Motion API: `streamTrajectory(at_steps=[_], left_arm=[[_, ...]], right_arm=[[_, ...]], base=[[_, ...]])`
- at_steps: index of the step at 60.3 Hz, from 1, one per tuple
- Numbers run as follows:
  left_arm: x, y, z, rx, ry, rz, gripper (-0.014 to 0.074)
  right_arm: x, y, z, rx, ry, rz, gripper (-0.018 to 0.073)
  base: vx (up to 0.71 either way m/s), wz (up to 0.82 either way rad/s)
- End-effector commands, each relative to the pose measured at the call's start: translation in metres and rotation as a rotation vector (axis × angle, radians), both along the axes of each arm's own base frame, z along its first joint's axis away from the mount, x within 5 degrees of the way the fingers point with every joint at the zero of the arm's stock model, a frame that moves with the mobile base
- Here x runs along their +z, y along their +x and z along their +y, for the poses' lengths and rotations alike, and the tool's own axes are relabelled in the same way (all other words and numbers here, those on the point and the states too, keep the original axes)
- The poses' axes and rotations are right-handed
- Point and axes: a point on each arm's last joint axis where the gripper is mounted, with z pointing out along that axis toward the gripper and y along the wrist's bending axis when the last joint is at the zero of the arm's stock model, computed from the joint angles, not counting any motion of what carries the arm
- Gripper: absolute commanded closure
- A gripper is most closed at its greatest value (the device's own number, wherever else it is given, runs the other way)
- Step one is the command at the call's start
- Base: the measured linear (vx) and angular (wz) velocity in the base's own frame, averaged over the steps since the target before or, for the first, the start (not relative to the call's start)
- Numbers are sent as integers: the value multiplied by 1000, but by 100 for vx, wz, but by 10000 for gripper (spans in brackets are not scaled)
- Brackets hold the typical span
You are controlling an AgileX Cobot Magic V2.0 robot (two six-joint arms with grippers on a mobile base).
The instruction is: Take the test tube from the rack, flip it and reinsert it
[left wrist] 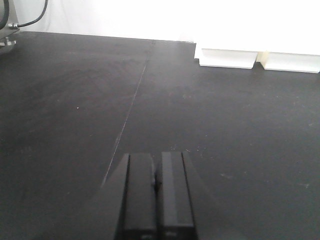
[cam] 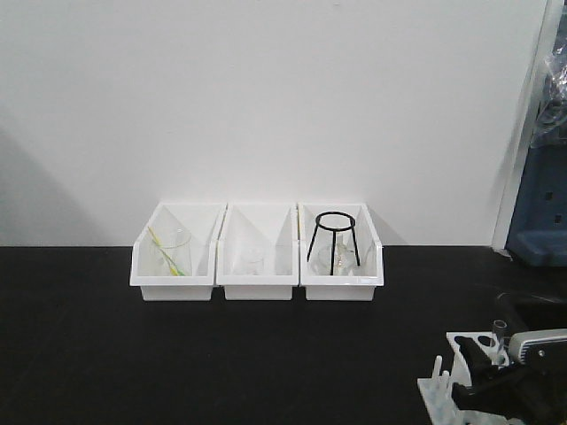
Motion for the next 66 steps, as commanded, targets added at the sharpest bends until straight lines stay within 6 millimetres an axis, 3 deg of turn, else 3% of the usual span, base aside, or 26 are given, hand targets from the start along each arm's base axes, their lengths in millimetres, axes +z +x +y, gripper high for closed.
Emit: streamTrajectory(at_steps=[1, 11, 16, 23, 29, 39, 50, 66], left_arm=[[7, 1, -1, -13, 5, -88, 603], [7, 1, -1, -13, 5, -88, 603], [7, 1, -1, -13, 5, -88, 603], [7, 1, -1, -13, 5, -88, 603], [7, 1, -1, -13, 5, -88, 603], [7, 1, -1, -13, 5, -88, 603], [7, 1, -1, -13, 5, -88, 603], [7, 1, -1, -13, 5, -88, 603]], right_arm=[[46, -4, 0, 4, 8, -197, 85], [91, -27, 1, 26, 34, -273, 133], [113, -45, 5, 73, 22, -287, 265], [132, -75, 7, 106, 10, -216, 561], [139, -103, 3, 63, 31, -126, 573], [115, -151, 2, 65, -6, -141, 568], [86, -185, 1, 64, -2, -177, 568], [63, -200, 1, 64, 1, -177, 568]], base=[[0, 0], [0, 0], [0, 0], [0, 0], [0, 0], [0, 0], [0, 0], [0, 0]])
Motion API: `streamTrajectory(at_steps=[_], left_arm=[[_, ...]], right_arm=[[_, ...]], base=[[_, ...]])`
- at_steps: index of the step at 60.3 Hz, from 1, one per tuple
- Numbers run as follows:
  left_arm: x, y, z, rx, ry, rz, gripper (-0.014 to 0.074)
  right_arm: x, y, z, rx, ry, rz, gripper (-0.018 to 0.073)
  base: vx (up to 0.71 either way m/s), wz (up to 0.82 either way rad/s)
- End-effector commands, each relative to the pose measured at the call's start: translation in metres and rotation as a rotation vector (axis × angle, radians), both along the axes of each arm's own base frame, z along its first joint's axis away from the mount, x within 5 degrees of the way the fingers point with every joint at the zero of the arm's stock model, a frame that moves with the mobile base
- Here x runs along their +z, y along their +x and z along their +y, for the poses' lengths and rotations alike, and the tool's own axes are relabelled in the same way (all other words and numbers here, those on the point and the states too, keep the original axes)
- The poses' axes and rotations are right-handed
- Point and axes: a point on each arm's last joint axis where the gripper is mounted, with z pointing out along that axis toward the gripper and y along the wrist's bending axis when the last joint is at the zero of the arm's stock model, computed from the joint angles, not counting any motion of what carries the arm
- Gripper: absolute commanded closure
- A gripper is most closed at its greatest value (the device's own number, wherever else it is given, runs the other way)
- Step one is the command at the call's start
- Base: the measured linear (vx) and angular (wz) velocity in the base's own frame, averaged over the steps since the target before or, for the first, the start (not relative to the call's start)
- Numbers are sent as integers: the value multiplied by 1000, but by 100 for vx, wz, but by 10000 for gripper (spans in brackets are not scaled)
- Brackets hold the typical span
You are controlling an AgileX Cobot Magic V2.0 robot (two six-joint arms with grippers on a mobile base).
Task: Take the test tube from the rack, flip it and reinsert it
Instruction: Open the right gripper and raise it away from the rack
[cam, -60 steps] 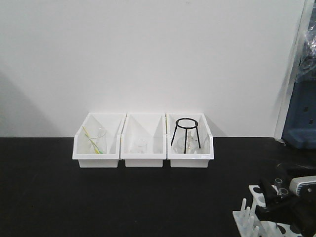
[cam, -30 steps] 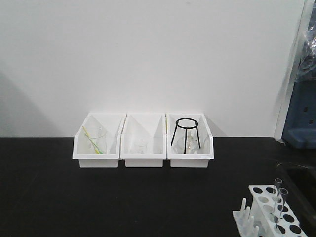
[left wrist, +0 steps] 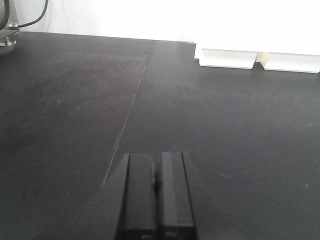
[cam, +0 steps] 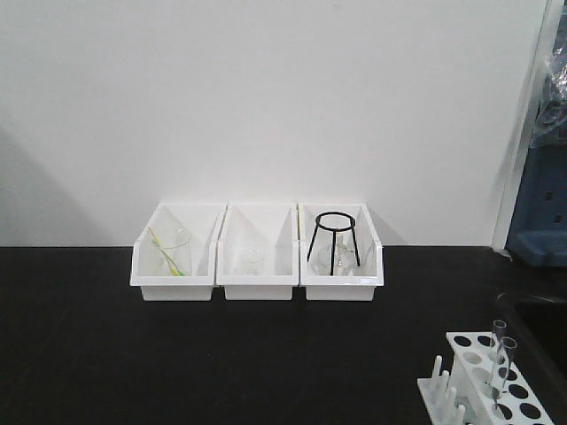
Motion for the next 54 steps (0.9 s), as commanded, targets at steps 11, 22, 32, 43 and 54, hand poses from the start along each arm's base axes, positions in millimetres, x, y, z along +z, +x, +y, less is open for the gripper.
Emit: streamTrajectory(at_steps=[11, 22, 32, 43, 54], left_arm=[[7, 1, -1, -13, 5, -88, 603], [7, 1, -1, -13, 5, -88, 603], [7, 1, -1, -13, 5, -88, 603], [7, 1, -1, -13, 5, -88, 603], [7, 1, -1, -13, 5, -88, 603]], right_arm=[[-4, -1, 2, 28, 7, -30, 568], [-9, -8, -3, -31, -15, -5, 568], [-10, -20, -10, -105, 23, -11, 568], [-3, -35, -11, -115, -63, -141, 568], [-17, -36, -10, -106, -7, -174, 568]], base=[[0, 0], [0, 0], [0, 0], [0, 0], [0, 0]])
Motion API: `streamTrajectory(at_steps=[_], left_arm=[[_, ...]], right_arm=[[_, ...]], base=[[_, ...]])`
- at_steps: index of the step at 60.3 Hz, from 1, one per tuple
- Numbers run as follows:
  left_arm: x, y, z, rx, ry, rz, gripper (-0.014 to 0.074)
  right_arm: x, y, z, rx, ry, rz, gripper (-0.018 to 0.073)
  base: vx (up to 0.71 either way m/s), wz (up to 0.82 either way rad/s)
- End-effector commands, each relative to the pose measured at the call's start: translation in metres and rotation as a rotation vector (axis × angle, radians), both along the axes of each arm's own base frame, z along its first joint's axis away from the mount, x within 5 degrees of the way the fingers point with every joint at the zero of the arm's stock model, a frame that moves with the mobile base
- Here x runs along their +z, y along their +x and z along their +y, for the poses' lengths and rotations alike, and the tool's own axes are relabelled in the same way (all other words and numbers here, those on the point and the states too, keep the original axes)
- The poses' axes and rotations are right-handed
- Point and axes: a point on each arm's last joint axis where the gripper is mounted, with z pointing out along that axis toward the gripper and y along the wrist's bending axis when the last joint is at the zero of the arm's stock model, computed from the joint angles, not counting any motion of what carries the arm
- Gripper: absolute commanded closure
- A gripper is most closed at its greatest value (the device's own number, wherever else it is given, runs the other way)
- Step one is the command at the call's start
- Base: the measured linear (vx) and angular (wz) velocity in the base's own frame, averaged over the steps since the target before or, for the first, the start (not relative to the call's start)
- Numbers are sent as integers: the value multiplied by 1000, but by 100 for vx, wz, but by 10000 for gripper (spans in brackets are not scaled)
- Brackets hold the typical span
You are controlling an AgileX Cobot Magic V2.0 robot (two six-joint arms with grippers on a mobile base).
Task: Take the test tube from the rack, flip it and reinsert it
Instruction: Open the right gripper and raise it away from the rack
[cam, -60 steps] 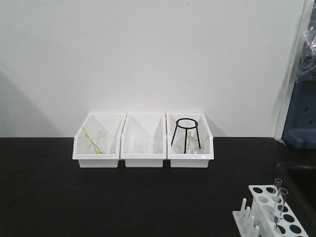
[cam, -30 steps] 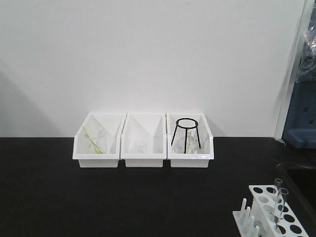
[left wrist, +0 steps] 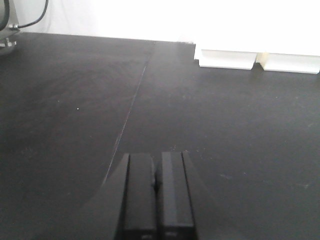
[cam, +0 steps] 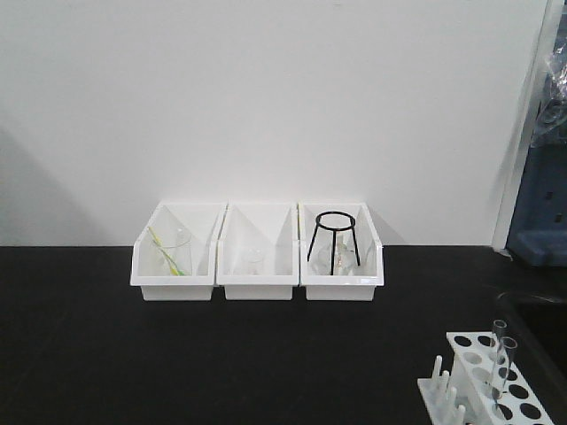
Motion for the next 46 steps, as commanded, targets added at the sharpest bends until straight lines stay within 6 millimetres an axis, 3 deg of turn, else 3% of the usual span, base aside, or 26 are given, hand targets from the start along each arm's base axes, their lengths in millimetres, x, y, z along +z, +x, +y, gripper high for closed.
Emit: streamTrajectory(at_steps=[1, 11, 46], left_arm=[[7, 1, -1, -12, 5, -87, 603], [7, 1, -1, -12, 5, -87, 603], [7, 1, -1, -12, 5, -87, 603]], right_arm=[[4, -1, 1, 12, 24, -86, 568], [-3, -1, 0, -2, 46, 8, 568], [-3, -1, 0, -2, 46, 8, 568]], base=[[0, 1], [0, 0], [0, 0]])
